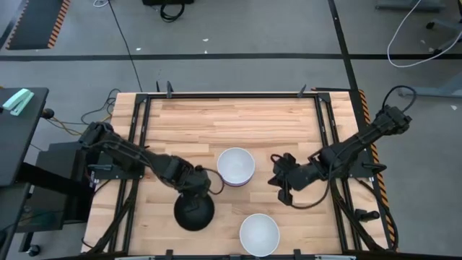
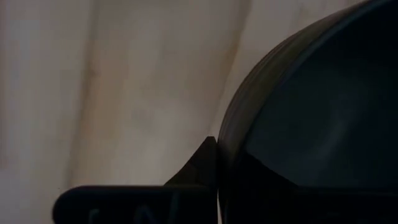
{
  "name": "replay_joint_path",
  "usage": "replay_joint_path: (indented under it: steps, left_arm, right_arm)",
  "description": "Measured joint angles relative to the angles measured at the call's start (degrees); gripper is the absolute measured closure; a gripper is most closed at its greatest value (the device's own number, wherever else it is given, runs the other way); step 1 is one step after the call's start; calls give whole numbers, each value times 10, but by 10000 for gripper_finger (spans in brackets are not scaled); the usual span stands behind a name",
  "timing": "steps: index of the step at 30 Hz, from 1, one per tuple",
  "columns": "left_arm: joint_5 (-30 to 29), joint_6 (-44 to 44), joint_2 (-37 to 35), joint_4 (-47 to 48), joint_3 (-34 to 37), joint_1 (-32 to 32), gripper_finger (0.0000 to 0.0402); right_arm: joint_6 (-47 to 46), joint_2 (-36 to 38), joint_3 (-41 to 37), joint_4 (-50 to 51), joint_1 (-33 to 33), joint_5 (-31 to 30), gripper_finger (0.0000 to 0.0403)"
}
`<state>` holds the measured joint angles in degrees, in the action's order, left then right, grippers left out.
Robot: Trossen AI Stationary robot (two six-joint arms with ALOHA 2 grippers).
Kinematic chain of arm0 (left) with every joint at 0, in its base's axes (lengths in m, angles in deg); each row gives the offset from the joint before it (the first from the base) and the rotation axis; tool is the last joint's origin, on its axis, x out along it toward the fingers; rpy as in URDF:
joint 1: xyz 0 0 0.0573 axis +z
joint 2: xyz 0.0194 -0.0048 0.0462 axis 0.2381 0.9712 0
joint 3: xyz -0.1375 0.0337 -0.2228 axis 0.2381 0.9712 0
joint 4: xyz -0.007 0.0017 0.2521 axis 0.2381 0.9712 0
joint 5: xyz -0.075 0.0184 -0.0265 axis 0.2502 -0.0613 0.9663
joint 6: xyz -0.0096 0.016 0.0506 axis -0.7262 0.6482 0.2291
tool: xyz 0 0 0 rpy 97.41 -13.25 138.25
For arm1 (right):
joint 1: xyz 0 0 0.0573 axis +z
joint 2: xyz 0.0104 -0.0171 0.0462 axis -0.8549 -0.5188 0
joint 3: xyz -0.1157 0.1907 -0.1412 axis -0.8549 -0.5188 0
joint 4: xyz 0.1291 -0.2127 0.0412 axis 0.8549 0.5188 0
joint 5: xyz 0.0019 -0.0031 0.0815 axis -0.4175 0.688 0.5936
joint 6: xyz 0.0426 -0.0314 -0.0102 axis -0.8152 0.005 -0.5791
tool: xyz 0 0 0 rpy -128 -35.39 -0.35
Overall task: Nest bowls inside each other
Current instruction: Stack the black bowl on top of the white bowl
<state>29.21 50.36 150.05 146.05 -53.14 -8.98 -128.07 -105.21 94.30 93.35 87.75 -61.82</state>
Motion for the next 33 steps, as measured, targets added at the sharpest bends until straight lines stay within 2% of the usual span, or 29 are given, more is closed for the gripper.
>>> replay_joint_path:
  steps: [7,16,20,25,33]
  left_arm:
    - [-36,66,0,90,-130,66,392]
    - [-49,176,1,102,-257,190,392]
    - [-47,202,2,100,-277,249,392]
    - [12,218,3,97,-278,312,392]
    - [86,249,63,87,-278,346,392]
  right_arm:
    - [-78,-10,0,14,41,-15,392]
    - [-100,-13,0,16,58,-35,391]
    - [-108,-13,0,18,58,-36,391]
    - [-112,-13,0,18,58,-36,391]
    - [-112,-13,0,18,51,-36,391]
